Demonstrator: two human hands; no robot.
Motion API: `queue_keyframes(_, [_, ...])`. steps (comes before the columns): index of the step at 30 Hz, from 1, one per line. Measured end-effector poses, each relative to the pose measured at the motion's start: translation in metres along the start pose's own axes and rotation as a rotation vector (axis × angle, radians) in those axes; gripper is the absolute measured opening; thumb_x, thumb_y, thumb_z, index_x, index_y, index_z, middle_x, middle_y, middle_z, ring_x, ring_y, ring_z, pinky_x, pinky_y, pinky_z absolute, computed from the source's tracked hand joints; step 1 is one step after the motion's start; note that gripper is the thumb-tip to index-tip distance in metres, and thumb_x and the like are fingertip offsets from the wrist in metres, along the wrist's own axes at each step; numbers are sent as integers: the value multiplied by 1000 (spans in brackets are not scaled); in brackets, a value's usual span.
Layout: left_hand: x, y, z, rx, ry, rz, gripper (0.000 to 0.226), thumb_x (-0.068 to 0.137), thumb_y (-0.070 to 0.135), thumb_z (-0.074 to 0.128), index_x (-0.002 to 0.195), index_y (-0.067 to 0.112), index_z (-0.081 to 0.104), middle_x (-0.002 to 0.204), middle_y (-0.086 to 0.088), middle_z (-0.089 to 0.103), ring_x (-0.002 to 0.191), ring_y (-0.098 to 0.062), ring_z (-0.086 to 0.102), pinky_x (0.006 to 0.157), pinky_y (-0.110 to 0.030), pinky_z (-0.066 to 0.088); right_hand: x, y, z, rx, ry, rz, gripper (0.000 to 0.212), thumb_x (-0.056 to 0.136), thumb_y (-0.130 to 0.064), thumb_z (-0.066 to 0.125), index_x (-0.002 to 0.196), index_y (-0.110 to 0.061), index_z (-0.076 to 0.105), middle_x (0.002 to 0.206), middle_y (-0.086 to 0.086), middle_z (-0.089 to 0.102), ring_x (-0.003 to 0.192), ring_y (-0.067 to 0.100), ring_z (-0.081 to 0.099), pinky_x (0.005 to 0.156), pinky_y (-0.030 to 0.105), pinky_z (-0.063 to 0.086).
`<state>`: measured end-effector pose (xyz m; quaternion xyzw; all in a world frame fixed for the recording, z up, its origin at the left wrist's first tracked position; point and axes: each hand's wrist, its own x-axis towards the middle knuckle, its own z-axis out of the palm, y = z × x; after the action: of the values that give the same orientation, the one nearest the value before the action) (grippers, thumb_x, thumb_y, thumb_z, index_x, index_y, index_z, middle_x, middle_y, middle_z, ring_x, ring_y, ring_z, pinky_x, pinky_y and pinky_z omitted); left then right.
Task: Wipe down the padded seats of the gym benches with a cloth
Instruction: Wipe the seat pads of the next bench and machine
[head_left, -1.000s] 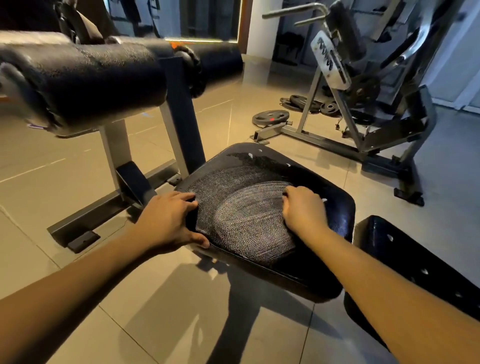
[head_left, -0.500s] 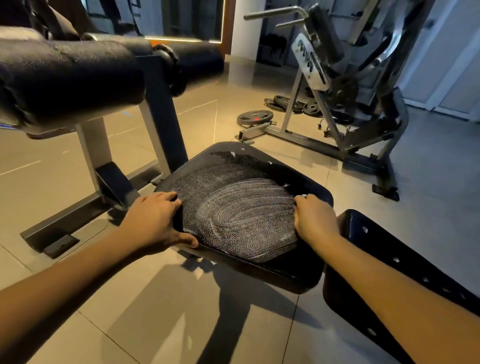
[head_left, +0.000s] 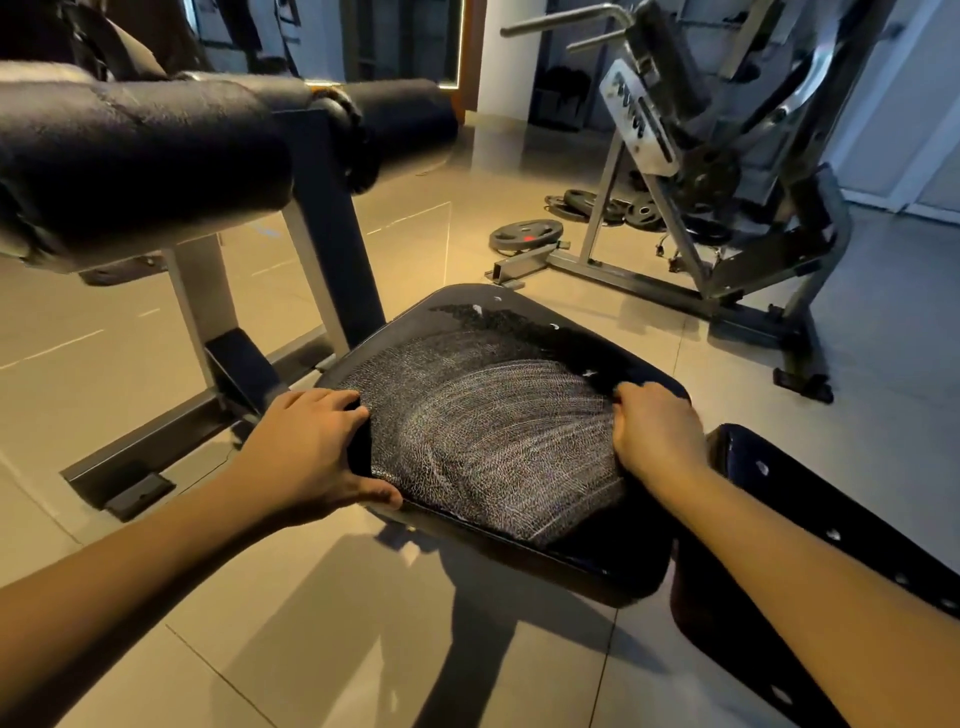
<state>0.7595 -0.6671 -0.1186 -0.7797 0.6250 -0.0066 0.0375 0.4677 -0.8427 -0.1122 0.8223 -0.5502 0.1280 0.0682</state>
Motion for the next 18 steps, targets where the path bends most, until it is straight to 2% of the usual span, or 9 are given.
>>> queue_keyframes(2, [2, 0, -2, -1, 9, 19, 150, 34, 108, 2, 157, 27, 33, 165, 4, 27, 151, -17, 24, 123, -40, 17, -14, -49, -2, 80, -53, -173, 19, 102, -22, 51, 115, -18, 64, 105, 5, 63, 91, 27, 64, 76, 37, 50])
queue_keyframes(4, [4, -1, -1, -23, 21, 32, 150, 34, 110, 6, 157, 28, 33, 165, 5, 26, 152, -17, 23, 124, -41, 17, -45, -97, -8, 137, -115, -448, 18, 102, -23, 54, 117, -18, 62, 101, 2, 60, 83, 22, 58, 71, 34, 49])
queue_keyframes(6, [5, -3, -1, -51, 29, 52, 149, 34, 111, 6, 158, 31, 30, 166, 6, 24, 152, -17, 21, 124, -42, 17, -67, -114, -10, 190, -135, -670, 19, 99, -25, 59, 116, -16, 61, 96, 4, 59, 76, 25, 58, 63, 34, 43])
queue_keyframes(7, [4, -4, -1, -70, 34, 66, 148, 35, 112, 7, 158, 31, 29, 166, 6, 24, 152, -17, 21, 124, -42, 18, -63, -105, -6, 192, -108, -690, 19, 100, -26, 58, 117, -17, 61, 96, 4, 59, 77, 26, 60, 63, 34, 45])
queue_keyframes(8, [4, -4, -2, -87, 39, 82, 147, 36, 112, 8, 158, 31, 29, 166, 6, 25, 152, -18, 21, 123, -41, 19, -53, -90, -4, 165, -82, -625, 21, 102, -26, 54, 119, -18, 62, 99, 4, 60, 81, 27, 63, 66, 37, 50])
queue_keyframes(10, [1, -2, -4, -109, 49, 108, 143, 39, 110, 14, 157, 31, 32, 165, 6, 26, 151, -17, 22, 122, -37, 20, -22, -45, 0, 105, -82, -340, 24, 105, -29, 48, 120, -20, 64, 107, 4, 63, 92, 29, 65, 78, 41, 55])
queue_keyframes(13, [1, 1, -3, -118, 39, 136, 140, 42, 109, 15, 156, 31, 34, 165, 7, 27, 151, -16, 23, 121, -34, 21, 7, 21, 1, -34, -30, -18, 21, 101, -23, 50, 112, -15, 66, 103, 8, 63, 93, 34, 64, 75, 39, 52])
queue_keyframes(16, [4, 0, -1, -123, 18, 170, 137, 45, 109, 21, 157, 31, 32, 165, 6, 27, 151, -15, 23, 117, -28, 16, -9, -7, 0, -11, -24, -101, 18, 98, -23, 55, 113, -17, 63, 105, 7, 62, 91, 32, 64, 75, 38, 52])
queue_keyframes(18, [5, -1, -1, -115, 20, 189, 133, 49, 106, 27, 157, 30, 32, 164, 5, 28, 150, -16, 24, 116, -28, 16, -36, -55, -4, 63, -64, -300, 14, 100, -21, 55, 112, -19, 61, 101, 3, 61, 86, 27, 63, 71, 36, 50])
